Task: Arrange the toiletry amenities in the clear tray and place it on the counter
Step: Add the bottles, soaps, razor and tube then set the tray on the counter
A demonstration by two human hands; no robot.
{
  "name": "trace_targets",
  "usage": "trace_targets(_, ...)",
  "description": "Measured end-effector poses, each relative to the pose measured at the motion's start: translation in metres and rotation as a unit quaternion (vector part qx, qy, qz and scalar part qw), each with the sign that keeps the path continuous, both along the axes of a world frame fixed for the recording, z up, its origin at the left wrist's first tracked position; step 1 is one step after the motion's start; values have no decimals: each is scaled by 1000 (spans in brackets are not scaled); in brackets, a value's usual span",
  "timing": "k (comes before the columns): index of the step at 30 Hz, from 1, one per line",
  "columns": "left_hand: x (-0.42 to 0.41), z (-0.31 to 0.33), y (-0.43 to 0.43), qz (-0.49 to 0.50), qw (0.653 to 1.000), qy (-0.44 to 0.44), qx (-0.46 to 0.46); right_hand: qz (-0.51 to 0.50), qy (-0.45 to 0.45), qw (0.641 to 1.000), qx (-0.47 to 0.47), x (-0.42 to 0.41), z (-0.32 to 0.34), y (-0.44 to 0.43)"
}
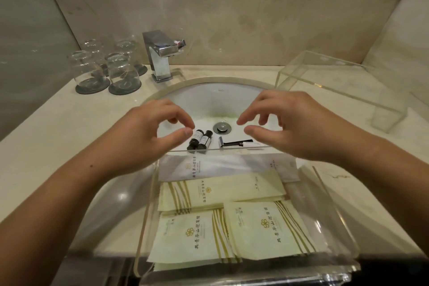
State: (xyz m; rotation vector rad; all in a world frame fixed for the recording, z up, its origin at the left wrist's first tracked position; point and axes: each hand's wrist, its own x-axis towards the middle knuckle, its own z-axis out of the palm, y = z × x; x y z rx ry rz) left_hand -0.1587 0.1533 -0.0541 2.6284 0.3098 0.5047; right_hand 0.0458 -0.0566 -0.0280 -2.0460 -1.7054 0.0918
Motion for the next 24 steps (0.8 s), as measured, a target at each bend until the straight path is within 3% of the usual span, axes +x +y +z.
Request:
trace_targets(11,69,-54,69,52,984,166,40,26,-30,992,-124,54,-44,84)
trace_targets(24,134,-86,96,96,936,331,75,118,-84,947,-287,79,-114,164)
